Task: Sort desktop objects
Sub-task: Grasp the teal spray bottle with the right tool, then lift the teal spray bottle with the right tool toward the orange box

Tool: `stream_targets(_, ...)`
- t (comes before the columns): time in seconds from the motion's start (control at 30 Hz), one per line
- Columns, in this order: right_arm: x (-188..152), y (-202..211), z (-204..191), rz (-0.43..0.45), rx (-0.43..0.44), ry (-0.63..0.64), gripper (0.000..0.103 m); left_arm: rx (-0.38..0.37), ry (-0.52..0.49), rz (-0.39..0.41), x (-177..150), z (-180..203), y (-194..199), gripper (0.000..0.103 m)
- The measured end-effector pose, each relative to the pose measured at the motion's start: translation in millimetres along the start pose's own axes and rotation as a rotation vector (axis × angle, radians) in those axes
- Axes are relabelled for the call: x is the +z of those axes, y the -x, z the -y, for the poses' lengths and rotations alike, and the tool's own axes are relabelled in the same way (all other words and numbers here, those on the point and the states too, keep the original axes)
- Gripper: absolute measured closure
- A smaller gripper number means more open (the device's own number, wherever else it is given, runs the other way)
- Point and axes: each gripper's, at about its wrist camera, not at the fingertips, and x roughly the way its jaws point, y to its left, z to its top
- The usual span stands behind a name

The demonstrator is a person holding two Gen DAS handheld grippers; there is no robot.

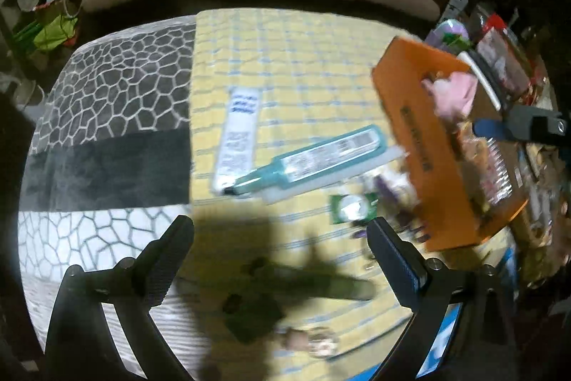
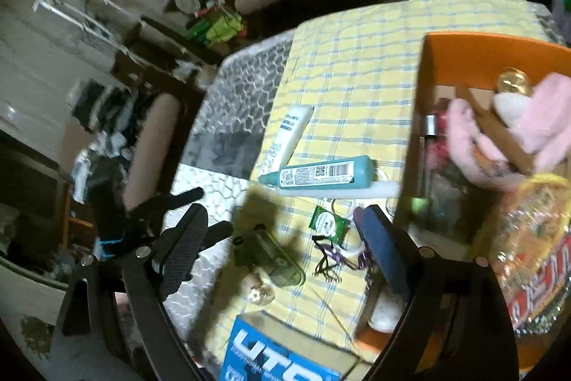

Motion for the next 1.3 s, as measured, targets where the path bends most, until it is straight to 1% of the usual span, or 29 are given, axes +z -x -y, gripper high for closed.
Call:
stream_targets(0.03,2,-7,-4,-0.009,-0.02,0.021,0.015,0.006,-0.004,-0.006,-3,-6,-5,0.004)
stream_targets(0.1,7,-27,-17,-0.036,-0.116,0.111,0.015,-0.004,0.012,-0.014,-8,-21,-11,0.004)
stream_targets(0.17,13,-50,-30,-0.068,-0.206,0.216,0.015,-0.063,0.044,-0.006,-14,-38,-14,0.004)
stream_targets(0.27,21,-88,-45,-0.14,-0.299,0.351,0.015,-0.111,0.045,-0.004,-19,-47,-19,0.004)
stream_targets(0.33,23,-110,-49,-0.193,-0.33,0.409,0.016,-0.179,0.065,-0.005,-20,-53,-24,0.004)
stream_targets(0.43,28,-134,-45,-0.263,-0.359,0.465,0.016,-0.305,0.142,0.004,-16,-65,-31,0.004)
stream_targets(0.53,31,-145,-40,-0.323,-0.362,0.534,0.016,-0.358,0.2,0.01,-14,-74,-35,0.004)
stream_targets(0.63,28,-157,-42,-0.389,-0.364,0.615,0.016,-0.366,0.227,0.008,-15,-81,-40,0.004)
stream_targets(0.73,21,-174,-45,-0.44,-0.399,0.696,0.016,-0.385,0.245,0.009,-18,-87,-43,0.004)
stream_targets(0.8,13,-188,-45,-0.48,-0.44,0.739,0.016,-0.398,0.255,0.011,-21,-89,-44,0.004)
stream_targets(0.83,8,-195,-46,-0.496,-0.465,0.771,0.019,-0.402,0.261,0.012,-22,-90,-45,0.004)
stream_targets(0.87,5,-196,-47,-0.489,-0.484,0.794,0.027,-0.402,0.269,0.012,-23,-90,-46,0.004)
stream_targets(0.9,4,-195,-48,-0.482,-0.473,0.796,0.045,-0.404,0.276,0.012,-23,-91,-47,0.004)
stream_targets(0.93,8,-189,-45,-0.476,-0.423,0.747,0.047,-0.411,0.284,0.012,-24,-92,-48,0.004)
stream_targets(0.97,11,-184,-43,-0.465,-0.399,0.716,0.055,-0.422,0.289,0.012,-23,-91,-48,0.004)
stream_targets(1.0,15,-177,-41,-0.449,-0.38,0.687,0.061,-0.432,0.29,0.014,-23,-90,-48,0.004)
stream_targets(1.07,24,-157,-31,-0.402,-0.315,0.594,0.064,-0.451,0.286,0.021,-21,-86,-47,0.004)
stream_targets(1.1,28,-148,-26,-0.381,-0.264,0.54,0.064,-0.464,0.282,0.025,-20,-83,-47,0.004)
stream_targets(1.13,32,-135,-20,-0.351,-0.195,0.478,0.064,-0.48,0.28,0.031,-18,-80,-46,0.004)
stream_targets(1.17,36,-120,-15,-0.308,-0.131,0.431,0.065,-0.498,0.283,0.039,-15,-76,-46,0.004)
stream_targets(1.23,40,-97,-7,-0.25,-0.026,0.358,0.066,-0.528,0.298,0.056,-9,-71,-45,0.004)
stream_targets(1.27,41,-84,-3,-0.212,0.017,0.331,0.066,-0.56,0.311,0.072,-5,-68,-44,0.004)
stream_targets(1.3,42,-74,0,-0.186,0.053,0.309,0.067,-0.573,0.32,0.082,-2,-67,-43,0.004)
